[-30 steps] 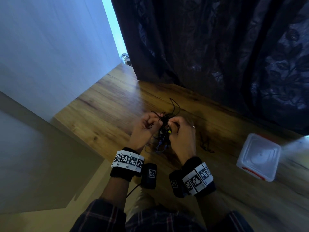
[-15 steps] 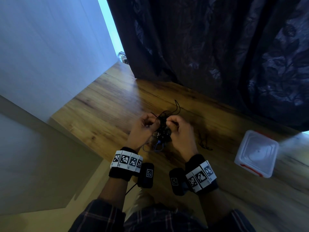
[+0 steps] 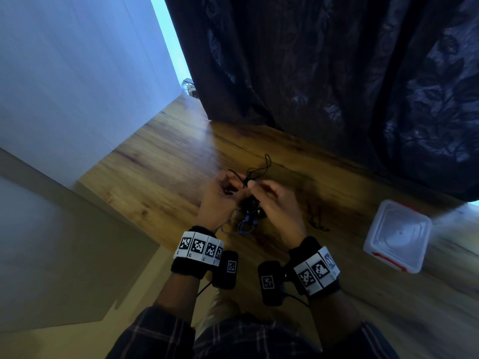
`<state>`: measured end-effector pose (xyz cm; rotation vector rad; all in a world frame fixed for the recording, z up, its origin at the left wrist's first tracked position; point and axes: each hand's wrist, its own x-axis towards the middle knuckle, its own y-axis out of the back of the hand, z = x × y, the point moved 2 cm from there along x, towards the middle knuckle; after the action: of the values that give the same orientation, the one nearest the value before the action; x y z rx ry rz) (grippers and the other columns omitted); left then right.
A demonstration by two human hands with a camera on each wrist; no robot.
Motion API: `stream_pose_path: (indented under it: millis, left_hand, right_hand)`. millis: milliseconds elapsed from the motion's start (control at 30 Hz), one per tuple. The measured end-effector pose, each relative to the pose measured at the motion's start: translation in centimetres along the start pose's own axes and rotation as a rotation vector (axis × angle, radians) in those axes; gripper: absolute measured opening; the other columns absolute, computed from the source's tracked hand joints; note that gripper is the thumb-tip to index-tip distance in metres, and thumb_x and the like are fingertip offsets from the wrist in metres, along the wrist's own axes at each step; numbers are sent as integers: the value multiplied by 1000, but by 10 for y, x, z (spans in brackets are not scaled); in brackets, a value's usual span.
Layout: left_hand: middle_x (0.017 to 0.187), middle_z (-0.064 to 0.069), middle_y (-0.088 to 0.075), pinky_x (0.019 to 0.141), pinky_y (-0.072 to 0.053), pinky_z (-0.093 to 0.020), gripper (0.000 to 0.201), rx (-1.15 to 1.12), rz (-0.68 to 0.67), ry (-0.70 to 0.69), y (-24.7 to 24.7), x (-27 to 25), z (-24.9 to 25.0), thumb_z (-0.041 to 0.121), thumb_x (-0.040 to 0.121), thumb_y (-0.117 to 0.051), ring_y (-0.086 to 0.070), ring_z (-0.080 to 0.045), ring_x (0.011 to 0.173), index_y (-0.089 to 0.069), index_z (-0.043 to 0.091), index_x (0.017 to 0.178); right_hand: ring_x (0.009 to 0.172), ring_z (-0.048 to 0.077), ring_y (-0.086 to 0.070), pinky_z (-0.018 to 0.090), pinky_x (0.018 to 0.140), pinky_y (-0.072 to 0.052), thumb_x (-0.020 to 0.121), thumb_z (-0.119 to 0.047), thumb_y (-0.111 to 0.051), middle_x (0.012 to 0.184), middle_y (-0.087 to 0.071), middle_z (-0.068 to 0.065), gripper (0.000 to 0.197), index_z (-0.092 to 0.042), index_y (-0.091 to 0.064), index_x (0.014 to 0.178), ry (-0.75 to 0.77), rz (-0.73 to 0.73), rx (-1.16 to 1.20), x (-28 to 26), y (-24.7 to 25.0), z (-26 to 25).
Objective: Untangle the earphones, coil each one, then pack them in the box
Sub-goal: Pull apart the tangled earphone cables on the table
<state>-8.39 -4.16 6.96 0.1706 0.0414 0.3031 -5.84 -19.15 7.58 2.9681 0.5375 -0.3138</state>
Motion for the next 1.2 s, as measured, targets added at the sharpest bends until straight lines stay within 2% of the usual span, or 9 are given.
stream_pose_path:
  millis: [233, 333, 400, 500, 600, 767, 867, 1033, 1200]
  left_hand:
    - [83, -16, -67, 72, -55, -28, 16, -53, -46, -18, -1, -5, 4, 0, 82, -73, -66, -15, 80, -63, 7, 92]
    - [89, -19, -65, 76, -52, -36, 7, -182, 61, 57, 5, -7, 7, 5, 88, -67, -63, -23, 86, -63, 0, 87]
    - [96, -16, -66, 79, -52, -38, 8, -246, 123, 155, 11, -6, 10, 9, 90, -66, -63, -24, 91, -63, 8, 83]
    - [108, -10, -71, 81, -44, -37, 15, -254, 120, 317, 23, -4, 14, 20, 90, -68, -65, -18, 96, -59, 22, 77]
    - [107, -5, -75, 80, -45, -37, 9, -115, 41, 390, 39, 0, 19, 23, 92, -64, -70, -17, 93, -60, 16, 90]
    - [83, -2, -73, 76, -58, -43, 6, 636, 7, 136, 63, 5, 28, 24, 89, -57, -70, -22, 81, -59, 20, 86]
    - [75, 4, -73, 79, -53, -37, 13, 490, -81, 80, 56, 0, 38, 14, 98, -50, -68, -13, 77, -62, 17, 93]
    - [62, -2, -52, 65, -49, -31, 21, 45, -129, 113, 40, -8, 60, 2, 99, -40, -54, -13, 59, -60, 5, 95]
    - [55, 4, -30, 53, -29, -27, 26, -206, -96, 131, 47, -12, 71, 16, 101, -42, -28, -11, 49, -58, 9, 81]
  right_hand:
    - [99, 9, -67, 20, 75, -51, 98, -33, -62, 107, -72, -2, 26, -15, -70, 116, -69, 115, -7, 7, -1, 2]
    - [103, 10, -66, 20, 79, -51, 102, -36, -55, 114, -69, -1, 34, -13, -65, 124, -78, 100, -56, 10, -1, 6]
    - [108, 12, -63, 23, 86, -51, 103, -36, -52, 118, -67, 0, 36, -12, -61, 127, -85, 127, -124, 13, 1, 12]
    - [99, 11, -61, 17, 71, -45, 103, -35, -50, 111, -66, 2, 32, -13, -61, 124, -97, 165, -298, 19, 6, 25]
    - [99, 18, -66, 35, 83, -53, 103, -36, -51, 102, -69, 2, 25, -17, -66, 111, -166, 123, -557, 24, 11, 50]
    - [117, 32, -55, 49, 104, -42, 99, -39, -53, 114, -63, 7, 26, -18, -63, 109, -270, 46, -901, 15, 19, 50]
    - [115, 28, -58, 53, 106, -40, 100, -37, -52, 114, -63, 3, 21, -21, -61, 111, -97, 120, -955, 8, 15, 11]
    - [130, 11, -50, 32, 109, -42, 99, -25, -60, 141, -55, -5, 41, -27, -52, 139, 353, -95, -455, 11, -12, -45]
    - [90, -2, -60, 3, 78, -41, 98, -3, -60, 104, -68, 8, 12, -4, -68, 106, 502, -148, -260, 23, -20, -58]
